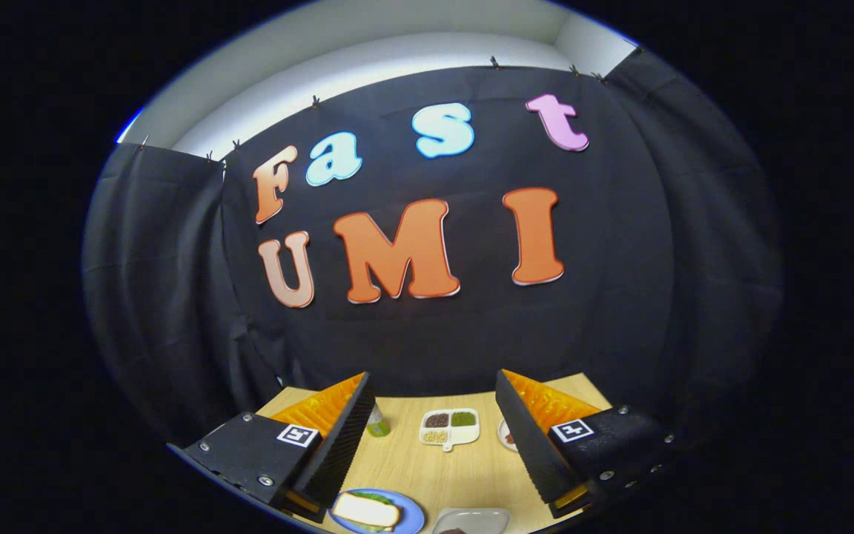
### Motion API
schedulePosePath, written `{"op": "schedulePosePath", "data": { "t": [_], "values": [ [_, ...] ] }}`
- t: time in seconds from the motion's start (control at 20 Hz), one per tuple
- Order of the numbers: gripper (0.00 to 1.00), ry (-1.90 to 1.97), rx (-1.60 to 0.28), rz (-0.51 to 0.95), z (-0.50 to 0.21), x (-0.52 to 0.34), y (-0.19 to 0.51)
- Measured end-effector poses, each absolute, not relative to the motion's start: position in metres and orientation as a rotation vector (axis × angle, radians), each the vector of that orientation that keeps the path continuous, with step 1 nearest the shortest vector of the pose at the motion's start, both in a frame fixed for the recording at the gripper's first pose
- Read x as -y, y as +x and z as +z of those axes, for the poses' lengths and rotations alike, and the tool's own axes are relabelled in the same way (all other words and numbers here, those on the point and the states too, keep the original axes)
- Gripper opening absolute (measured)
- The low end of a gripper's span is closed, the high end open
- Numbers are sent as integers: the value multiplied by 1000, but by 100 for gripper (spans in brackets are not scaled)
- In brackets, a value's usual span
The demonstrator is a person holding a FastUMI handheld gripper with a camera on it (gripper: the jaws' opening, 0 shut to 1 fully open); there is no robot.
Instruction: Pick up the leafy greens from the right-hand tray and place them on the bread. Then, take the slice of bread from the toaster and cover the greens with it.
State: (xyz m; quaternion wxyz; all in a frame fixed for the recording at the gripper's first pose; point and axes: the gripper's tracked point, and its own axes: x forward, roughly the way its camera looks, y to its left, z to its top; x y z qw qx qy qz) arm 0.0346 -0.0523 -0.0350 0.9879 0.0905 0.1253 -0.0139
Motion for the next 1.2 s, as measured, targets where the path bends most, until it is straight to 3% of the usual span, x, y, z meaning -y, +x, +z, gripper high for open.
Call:
{"op": "schedulePosePath", "data": {
  "t": [0.5,1.2],
  "values": [
    [98,87,-63,-72,62,69,45],
    [98,26,51,-103,95,57,35]
  ]
}}
